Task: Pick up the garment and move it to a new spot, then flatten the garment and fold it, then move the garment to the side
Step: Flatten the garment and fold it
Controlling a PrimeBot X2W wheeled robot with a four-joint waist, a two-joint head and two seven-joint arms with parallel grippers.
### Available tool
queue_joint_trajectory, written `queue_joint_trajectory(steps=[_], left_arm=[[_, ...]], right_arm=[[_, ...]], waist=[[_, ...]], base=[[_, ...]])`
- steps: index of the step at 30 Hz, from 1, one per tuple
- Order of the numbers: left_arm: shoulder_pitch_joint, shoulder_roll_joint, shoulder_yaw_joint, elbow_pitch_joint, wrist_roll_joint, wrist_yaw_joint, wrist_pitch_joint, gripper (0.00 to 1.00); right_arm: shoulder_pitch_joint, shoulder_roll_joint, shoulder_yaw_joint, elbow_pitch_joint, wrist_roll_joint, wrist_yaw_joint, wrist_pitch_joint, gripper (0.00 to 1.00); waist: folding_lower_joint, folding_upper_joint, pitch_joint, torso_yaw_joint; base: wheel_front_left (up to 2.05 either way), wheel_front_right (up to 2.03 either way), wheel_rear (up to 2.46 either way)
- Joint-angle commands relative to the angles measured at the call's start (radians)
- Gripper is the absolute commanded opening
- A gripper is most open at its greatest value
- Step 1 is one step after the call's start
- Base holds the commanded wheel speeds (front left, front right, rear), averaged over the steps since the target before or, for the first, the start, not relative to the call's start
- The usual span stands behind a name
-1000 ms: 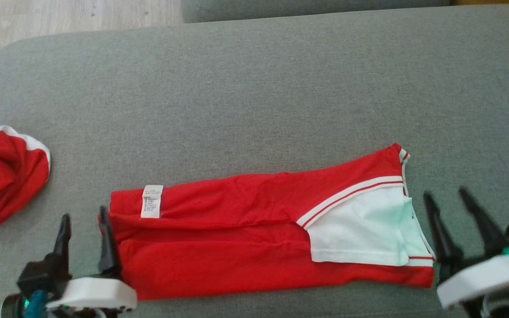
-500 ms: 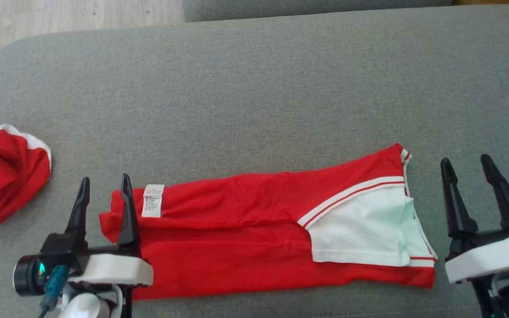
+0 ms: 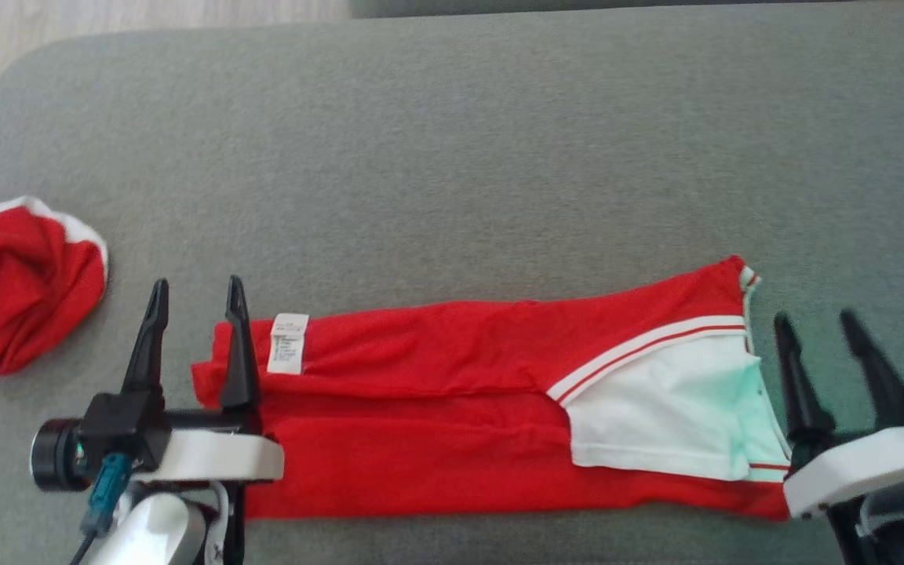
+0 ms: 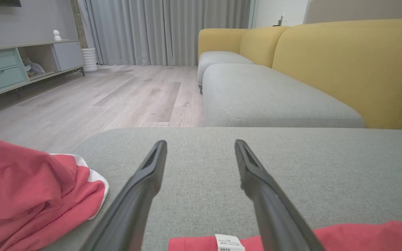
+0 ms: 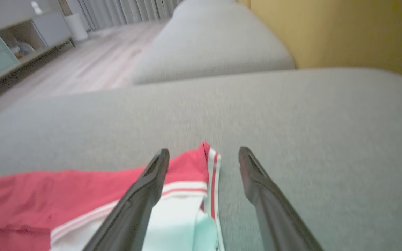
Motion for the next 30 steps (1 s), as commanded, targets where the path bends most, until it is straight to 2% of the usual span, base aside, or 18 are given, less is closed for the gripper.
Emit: queue_joint_trajectory(steps=[1,7,9,16,17,18,19,25,30], left_arm=[[-0.057,0.012,0.03,-0.032,0.012,-0.002,-0.017,1.0],[-0.093,-0.015,0.01,-0.02,0.019,-0.02,-0.036,1.0],[-0.096,-0.019,0.009,-0.016,0.019,-0.022,-0.039,1.0],[-0.1,-0.042,0.001,0.011,0.015,-0.034,-0.06,1.0],[-0.099,-0.044,0.001,0.014,0.015,-0.035,-0.061,1.0],[-0.098,-0.046,0.002,0.017,0.014,-0.036,-0.064,1.0],[-0.096,-0.047,0.003,0.018,0.014,-0.036,-0.066,1.0],[-0.086,-0.044,0.013,0.023,0.012,-0.036,-0.073,1.0],[-0.075,-0.035,0.016,0.028,0.006,-0.039,-0.074,1.0]], right_arm=[[-0.016,-0.037,0.021,0.021,0.015,-0.001,0.001,1.0],[-0.046,-0.069,0.043,0.229,0.056,-0.001,-0.009,1.0],[-0.055,-0.072,0.051,0.256,0.062,-0.001,-0.009,1.0],[-0.077,-0.091,0.125,0.408,0.129,-0.001,0.095,1.0],[-0.076,-0.091,0.138,0.419,0.142,-0.001,0.108,0.95],[-0.076,-0.092,0.15,0.423,0.155,-0.001,0.118,0.45],[-0.077,-0.094,0.157,0.422,0.165,-0.001,0.119,0.0],[-0.083,-0.115,0.165,0.366,0.182,-0.001,0.101,0.0],[-0.078,-0.138,0.095,0.305,0.171,-0.001,0.092,0.0]], waist=[[0.0,0.0,0.016,0.022],[0.0,0.0,0.048,0.068],[0.0,0.0,0.051,0.073],[0.0,0.0,0.054,0.088],[0.0,0.0,0.052,0.089],[0.0,0.0,0.05,0.088],[0.0,0.0,0.048,0.087],[0.0,0.0,0.036,0.072],[0.0,0.0,0.014,0.05]], base=[[0.0,0.0,0.0],[0.0,0.0,0.0],[0.0,0.0,0.0],[0.0,0.0,0.0],[0.0,0.0,0.0],[0.0,0.0,0.0],[0.0,0.0,0.0],[0.0,0.0,0.0],[0.0,0.0,0.0]])
